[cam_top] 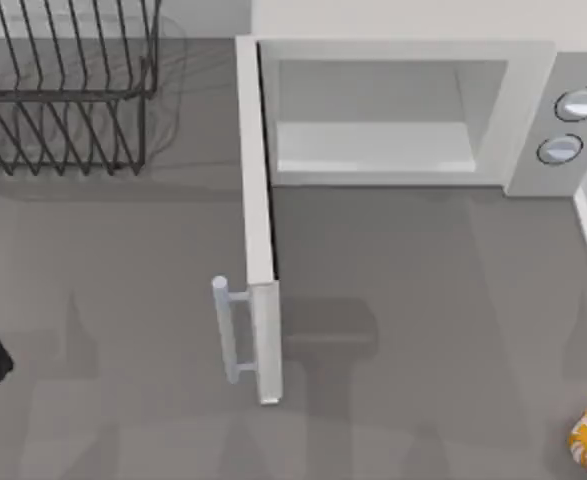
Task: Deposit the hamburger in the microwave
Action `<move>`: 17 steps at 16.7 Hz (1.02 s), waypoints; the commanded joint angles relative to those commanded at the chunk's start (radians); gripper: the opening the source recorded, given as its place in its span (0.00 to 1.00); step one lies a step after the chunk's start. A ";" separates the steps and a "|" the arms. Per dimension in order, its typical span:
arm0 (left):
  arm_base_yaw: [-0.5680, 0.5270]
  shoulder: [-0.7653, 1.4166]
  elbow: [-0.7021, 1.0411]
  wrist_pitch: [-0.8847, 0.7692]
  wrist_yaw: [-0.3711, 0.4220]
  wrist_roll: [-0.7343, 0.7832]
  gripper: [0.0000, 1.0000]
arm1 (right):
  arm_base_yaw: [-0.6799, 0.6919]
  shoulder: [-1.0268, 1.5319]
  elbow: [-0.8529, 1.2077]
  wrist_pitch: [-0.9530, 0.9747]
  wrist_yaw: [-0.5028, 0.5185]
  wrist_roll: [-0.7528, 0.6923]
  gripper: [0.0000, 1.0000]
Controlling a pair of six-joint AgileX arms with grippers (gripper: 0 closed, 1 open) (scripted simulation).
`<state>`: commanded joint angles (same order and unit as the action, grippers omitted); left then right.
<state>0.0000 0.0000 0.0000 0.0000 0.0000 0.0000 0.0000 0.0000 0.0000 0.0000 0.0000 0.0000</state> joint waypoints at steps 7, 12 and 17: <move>0.000 0.000 0.000 0.000 0.000 0.000 1.00 | 0.051 0.162 0.113 -0.140 -0.005 -0.091 1.00; 0.000 0.000 0.000 0.000 0.000 0.000 1.00 | 0.139 0.569 0.325 -0.426 -0.001 -0.270 1.00; 0.000 0.000 0.000 0.000 0.000 0.000 1.00 | 0.232 1.005 0.544 -0.725 0.002 -0.455 1.00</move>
<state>0.0000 0.0000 0.0000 0.0000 0.0000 0.0000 0.2316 1.0048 0.5442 -0.7251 0.0022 -0.4550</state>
